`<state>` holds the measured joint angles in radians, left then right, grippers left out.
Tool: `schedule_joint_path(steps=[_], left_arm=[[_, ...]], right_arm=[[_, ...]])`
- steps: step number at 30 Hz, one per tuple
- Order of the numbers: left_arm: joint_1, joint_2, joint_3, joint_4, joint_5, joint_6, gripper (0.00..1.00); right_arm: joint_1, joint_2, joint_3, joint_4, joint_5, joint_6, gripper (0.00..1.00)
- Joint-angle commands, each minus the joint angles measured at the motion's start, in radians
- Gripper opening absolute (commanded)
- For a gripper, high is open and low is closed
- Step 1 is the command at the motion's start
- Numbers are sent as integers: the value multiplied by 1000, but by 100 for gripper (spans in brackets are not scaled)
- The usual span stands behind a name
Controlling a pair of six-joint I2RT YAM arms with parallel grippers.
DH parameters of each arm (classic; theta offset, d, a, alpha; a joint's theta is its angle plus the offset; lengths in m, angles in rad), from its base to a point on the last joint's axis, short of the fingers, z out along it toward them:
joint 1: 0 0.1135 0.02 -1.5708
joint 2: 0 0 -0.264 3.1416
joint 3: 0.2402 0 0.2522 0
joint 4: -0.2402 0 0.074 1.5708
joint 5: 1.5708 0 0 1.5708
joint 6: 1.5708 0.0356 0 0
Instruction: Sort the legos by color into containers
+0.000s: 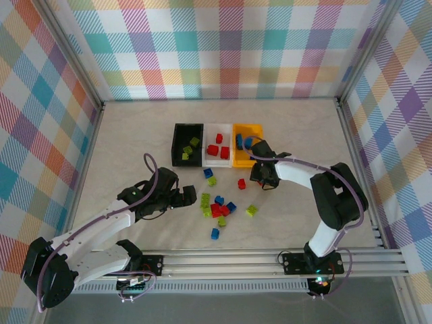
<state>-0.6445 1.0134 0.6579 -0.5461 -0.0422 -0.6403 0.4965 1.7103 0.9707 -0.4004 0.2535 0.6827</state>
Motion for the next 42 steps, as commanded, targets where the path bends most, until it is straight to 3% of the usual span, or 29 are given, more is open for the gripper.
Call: schedule_joint_path(steps=[1,8,12,16,21,28,32,35,38,42], left_arm=[[11,-9,-11,7,12,-14,100],[14,-6,-10,8,14,-12,100],[14,-5,-10,8,15,-11,100],[16,-2,-6,10,17,-11,100],[18,-4,-9,8,13,-16,100],[20,-4,-4,-5,10,-10,100],[21,4,3,-10,6,-4,100],[22,15,8,-7,11,4,100],[22,36,20,1,26,16,100],[22,76,58,14,58,41,100]], right_arm=[[-6,3,5,19,-2,-1,48],[-7,-69,-30,23,-18,-76,36],[0,-181,-57,10,-112,-142,35],[73,-237,22,-37,-160,-223,35],[148,-86,243,-57,-187,-268,35],[143,237,629,-123,-130,-268,37],[133,381,822,-188,-117,-261,43],[128,423,913,-233,-118,-262,58],[129,358,876,-194,-126,-270,67],[130,229,748,-151,-118,-268,69]])
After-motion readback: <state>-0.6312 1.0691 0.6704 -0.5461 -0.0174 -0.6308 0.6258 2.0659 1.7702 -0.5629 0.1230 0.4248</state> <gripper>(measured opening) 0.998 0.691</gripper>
